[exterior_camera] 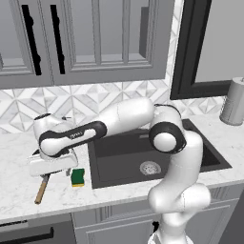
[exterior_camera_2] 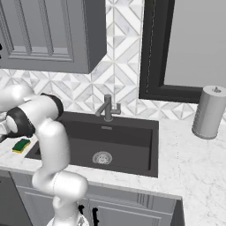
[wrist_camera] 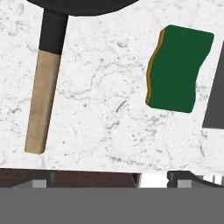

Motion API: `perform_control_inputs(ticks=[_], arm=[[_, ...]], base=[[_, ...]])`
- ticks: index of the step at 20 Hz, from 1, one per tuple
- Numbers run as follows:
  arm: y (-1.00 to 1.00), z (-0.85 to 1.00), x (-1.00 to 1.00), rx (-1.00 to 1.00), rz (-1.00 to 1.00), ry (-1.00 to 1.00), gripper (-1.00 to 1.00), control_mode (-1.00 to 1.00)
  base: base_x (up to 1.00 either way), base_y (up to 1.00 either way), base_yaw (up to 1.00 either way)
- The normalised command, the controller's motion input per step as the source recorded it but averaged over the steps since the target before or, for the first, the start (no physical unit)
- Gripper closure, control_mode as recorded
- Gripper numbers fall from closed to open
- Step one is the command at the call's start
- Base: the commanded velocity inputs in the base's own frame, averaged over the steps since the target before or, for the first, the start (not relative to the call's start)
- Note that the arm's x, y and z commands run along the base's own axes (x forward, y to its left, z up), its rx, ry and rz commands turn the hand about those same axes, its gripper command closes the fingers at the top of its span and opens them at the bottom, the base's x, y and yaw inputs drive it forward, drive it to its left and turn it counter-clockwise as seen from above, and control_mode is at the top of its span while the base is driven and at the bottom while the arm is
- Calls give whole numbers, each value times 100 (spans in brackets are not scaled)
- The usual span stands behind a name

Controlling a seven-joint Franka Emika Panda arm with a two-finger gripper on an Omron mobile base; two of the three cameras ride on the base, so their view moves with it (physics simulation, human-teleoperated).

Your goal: Pick the pan and sponge and place them into the sink. Then turn on the water.

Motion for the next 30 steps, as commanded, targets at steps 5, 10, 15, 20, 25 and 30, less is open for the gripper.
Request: perform_control_inputs(ticks=[5,10,15,20,25,30], arm=[[31,-22,10,0,0,0,-100,-100],[23,-18,23,0,0,0,-100,-100],[12,-29,19,0,0,0,-100,-100],[1,-24,12,0,0,0,-100,-100],[0,-22,9,0,0,0,-100,-100],[0,-26,5,1,0,0,-100,-100]], base=[[0,0,0],[0,0,0],[0,0,0],[0,0,0],[0,0,0],[0,0,0]])
